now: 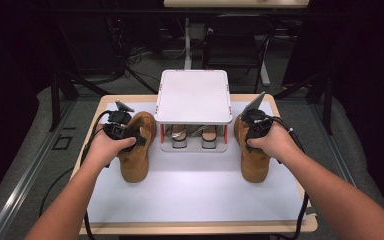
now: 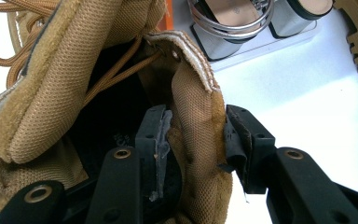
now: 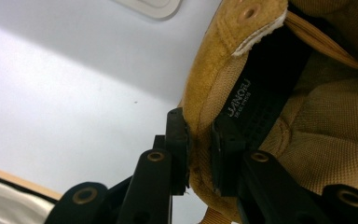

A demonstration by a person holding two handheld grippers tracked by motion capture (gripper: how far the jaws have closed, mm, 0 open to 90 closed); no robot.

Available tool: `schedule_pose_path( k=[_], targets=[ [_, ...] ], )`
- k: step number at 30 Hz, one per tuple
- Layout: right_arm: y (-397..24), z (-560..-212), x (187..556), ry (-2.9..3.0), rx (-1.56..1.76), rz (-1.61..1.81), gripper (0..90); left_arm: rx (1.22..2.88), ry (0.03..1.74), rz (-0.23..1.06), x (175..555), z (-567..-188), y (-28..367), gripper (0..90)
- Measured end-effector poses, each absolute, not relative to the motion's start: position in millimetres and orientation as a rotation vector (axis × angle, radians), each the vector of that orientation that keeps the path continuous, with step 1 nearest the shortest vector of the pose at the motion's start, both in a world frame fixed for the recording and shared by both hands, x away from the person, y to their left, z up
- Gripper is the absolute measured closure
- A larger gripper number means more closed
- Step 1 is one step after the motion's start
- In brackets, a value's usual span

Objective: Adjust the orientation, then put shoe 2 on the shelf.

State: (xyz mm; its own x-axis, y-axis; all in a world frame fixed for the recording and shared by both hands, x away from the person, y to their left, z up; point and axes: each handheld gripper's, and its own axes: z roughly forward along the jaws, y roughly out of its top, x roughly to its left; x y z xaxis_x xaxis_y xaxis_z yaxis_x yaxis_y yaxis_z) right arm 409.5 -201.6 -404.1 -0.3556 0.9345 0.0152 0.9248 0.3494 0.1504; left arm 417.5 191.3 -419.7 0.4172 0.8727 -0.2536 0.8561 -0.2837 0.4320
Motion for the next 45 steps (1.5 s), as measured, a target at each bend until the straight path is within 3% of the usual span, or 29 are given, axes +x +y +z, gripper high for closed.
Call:
schedule_pose_path(
  k=[9,18,24,45],
  targets=[
    [-201.0,-405.3,399.6,2.533,1.696,0.215,78.5,2.169,1.465,0.038,417.4,-419.9,191.5,59.9],
    [-201.7,-397.3,397.2,2.543,1.679,0.255,62.6,2.184,1.459,0.056,416.5,-416.1,190.8,59.8],
    [-202.4,-383.4,397.1,2.526,1.68,0.294,57.8,2.185,1.463,0.064,415.0,-410.5,192.5,59.4],
    [-205.3,-372.6,395.9,2.539,1.642,0.321,58.3,2.194,1.485,0.108,412.8,-392.9,205.1,55.8]
  ],
)
